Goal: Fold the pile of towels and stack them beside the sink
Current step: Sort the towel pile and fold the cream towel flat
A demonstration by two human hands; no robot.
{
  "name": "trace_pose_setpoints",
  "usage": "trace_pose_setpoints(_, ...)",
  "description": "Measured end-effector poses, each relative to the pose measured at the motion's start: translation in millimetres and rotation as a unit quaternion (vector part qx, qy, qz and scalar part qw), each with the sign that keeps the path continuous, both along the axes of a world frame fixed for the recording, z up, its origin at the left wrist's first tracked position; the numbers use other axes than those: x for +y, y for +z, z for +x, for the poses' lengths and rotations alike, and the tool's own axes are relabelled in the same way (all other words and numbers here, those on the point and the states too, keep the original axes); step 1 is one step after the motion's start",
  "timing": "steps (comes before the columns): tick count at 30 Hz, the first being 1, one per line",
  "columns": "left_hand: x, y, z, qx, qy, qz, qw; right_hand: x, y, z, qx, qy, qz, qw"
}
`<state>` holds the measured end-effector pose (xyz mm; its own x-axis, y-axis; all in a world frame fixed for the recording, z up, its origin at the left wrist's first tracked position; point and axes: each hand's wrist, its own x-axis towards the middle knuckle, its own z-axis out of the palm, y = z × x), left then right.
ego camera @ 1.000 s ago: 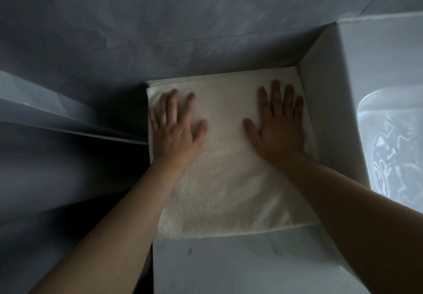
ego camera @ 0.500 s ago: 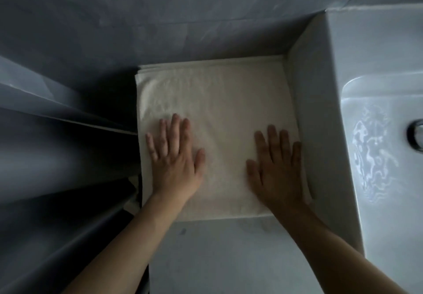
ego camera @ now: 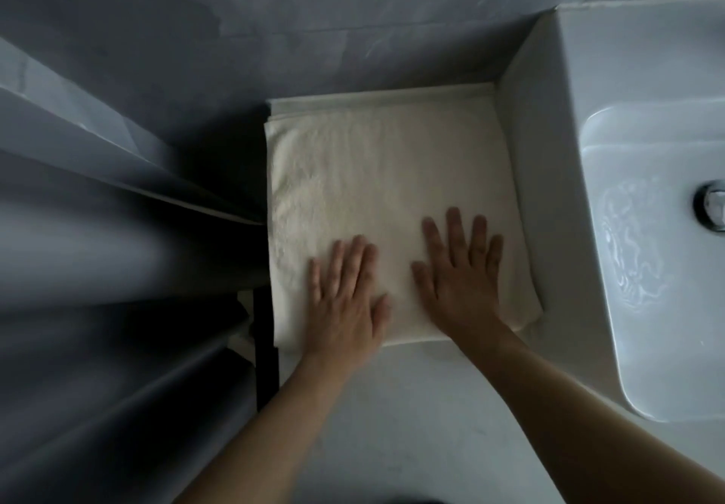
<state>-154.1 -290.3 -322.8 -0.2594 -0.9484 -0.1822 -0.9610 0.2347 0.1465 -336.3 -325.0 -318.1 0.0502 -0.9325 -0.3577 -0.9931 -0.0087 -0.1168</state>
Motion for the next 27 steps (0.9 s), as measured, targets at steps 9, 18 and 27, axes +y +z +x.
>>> trace_pose_setpoints(9, 10.3, -8.2, 49.9, -0.023, 0.048, 0.029, 0.998, 13.6, -8.5, -30.3, -0.003, -0.067, -0.052, 0.996)
trace_pose_setpoints(18, 30.7, 15.8, 65.3, -0.057, 0.073, 0.063, 0.994, 45.8, 5.8, -37.2, -0.031, 0.076, -0.069, 0.994)
trace_pose_setpoints(27, 35.3, 31.0, 55.3, -0.102, -0.066, 0.107, 0.987, 79.8, 21.2, -30.2, 0.013, 0.187, 0.054, 0.981)
